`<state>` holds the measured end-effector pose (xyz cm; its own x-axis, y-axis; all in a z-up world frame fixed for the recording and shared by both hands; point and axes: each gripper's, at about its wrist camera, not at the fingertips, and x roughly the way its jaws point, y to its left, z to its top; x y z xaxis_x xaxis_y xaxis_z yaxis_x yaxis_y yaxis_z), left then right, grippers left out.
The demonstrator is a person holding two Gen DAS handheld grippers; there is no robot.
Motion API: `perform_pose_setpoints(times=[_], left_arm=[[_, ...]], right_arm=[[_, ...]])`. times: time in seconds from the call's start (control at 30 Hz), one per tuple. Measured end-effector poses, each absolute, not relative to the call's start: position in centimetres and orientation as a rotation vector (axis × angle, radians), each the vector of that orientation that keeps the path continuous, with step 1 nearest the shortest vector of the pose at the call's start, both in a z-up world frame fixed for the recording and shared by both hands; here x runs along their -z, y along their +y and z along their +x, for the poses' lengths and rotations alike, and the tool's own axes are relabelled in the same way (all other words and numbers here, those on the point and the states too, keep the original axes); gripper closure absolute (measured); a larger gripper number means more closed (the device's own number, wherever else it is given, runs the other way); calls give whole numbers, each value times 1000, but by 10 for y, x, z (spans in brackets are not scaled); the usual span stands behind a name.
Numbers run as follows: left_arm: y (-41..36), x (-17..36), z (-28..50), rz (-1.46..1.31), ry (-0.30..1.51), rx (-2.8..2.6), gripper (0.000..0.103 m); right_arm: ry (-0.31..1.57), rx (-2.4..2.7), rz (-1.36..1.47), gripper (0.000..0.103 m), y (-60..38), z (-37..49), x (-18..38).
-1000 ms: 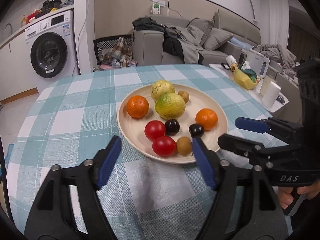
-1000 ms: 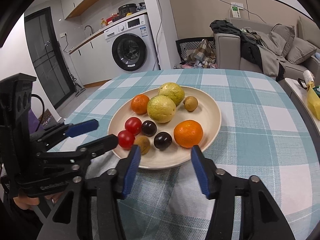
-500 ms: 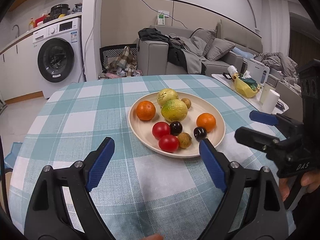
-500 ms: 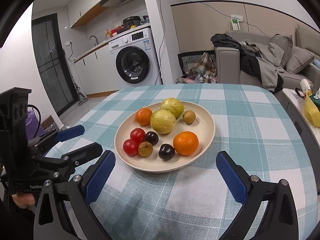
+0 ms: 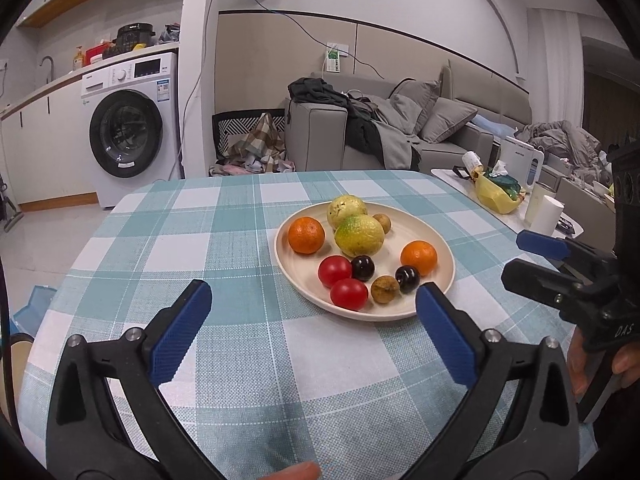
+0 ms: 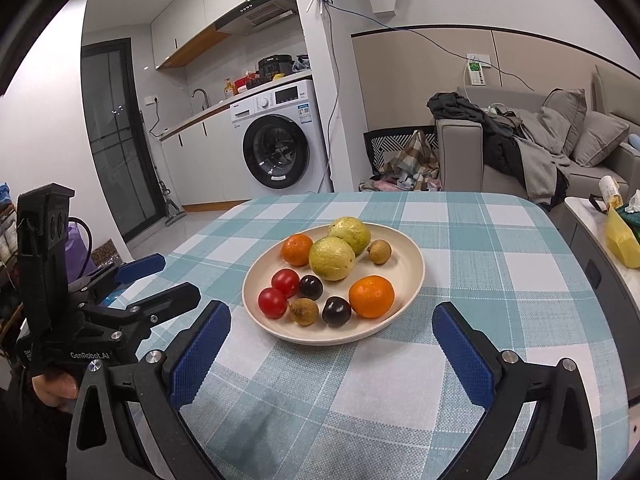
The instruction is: Organize fruits
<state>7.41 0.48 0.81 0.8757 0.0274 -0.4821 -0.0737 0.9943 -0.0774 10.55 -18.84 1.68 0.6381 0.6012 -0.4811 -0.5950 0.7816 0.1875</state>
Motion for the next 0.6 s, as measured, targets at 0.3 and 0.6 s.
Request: perform_pose_setpoints(times=[0.3,0.6], left_arm=[[1,-8,67,-83,470,-49,1],[-4,-11,62,-63,436,-42,1]], right_arm=[[521,-692,-7,0,-188,98,-16],[495,-697,-12,0,-187,94,-17]])
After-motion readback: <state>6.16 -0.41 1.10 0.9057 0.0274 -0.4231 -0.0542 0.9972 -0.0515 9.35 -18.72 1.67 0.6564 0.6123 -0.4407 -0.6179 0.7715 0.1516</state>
